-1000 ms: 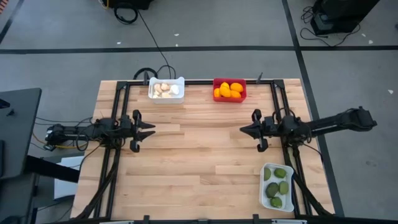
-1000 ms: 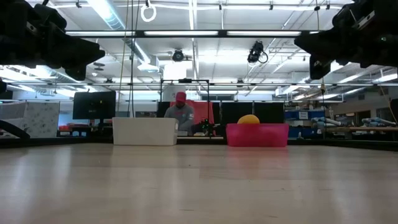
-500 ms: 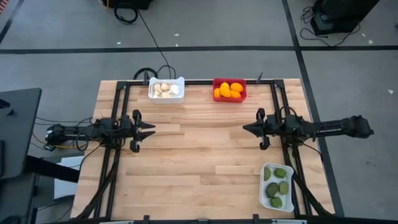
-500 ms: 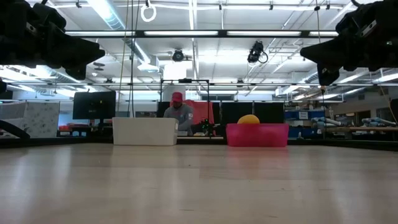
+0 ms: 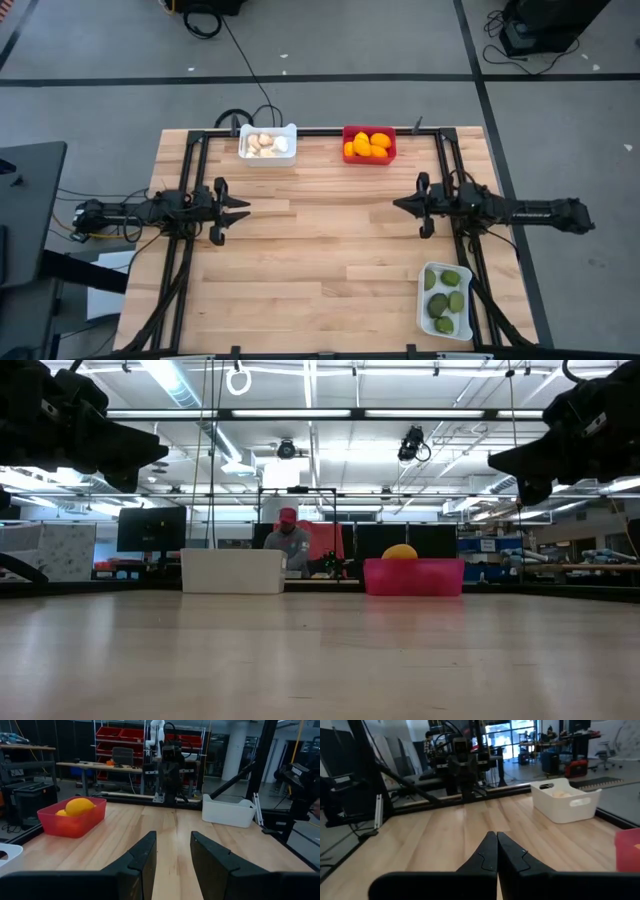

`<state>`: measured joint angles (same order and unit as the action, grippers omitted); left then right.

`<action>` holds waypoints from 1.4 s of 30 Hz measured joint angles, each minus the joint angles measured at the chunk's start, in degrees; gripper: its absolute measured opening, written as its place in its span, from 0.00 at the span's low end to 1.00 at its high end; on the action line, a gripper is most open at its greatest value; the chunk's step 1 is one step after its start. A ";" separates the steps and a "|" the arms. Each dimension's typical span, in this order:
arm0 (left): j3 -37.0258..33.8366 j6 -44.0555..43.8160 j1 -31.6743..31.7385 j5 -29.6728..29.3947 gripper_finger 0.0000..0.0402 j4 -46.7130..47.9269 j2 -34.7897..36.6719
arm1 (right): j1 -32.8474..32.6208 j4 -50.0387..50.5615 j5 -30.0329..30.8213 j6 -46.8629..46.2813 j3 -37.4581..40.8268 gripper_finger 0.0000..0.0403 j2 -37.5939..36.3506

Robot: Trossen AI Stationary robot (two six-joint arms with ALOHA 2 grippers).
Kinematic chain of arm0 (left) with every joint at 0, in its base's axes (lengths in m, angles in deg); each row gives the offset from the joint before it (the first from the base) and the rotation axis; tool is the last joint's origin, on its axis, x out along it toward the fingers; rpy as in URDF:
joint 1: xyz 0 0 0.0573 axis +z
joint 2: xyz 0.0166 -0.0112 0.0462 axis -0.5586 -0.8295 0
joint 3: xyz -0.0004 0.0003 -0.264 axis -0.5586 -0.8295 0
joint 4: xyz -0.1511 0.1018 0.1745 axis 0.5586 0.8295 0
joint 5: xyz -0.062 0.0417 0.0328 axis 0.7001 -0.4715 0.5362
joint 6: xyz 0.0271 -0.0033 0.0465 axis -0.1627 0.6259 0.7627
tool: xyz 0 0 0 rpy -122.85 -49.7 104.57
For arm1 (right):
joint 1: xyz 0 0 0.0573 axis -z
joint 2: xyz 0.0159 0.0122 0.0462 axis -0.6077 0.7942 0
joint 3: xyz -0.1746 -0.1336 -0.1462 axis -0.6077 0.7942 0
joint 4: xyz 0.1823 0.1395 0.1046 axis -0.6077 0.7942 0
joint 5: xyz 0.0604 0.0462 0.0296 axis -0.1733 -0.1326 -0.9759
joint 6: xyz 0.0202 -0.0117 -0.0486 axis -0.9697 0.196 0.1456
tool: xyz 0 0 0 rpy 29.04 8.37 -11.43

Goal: Sort produce into baskets
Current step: Return to Home Position

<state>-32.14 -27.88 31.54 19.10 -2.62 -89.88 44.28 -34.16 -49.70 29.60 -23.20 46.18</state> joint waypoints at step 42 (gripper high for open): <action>-0.02 4.12 0.00 -4.66 0.31 -3.56 0.00 | 9.19 8.53 -6.95 -5.97 -0.04 0.11 -10.57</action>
<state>-32.16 -23.76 31.54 14.44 -6.18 -89.88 53.48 -25.63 -56.65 23.63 -23.24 35.61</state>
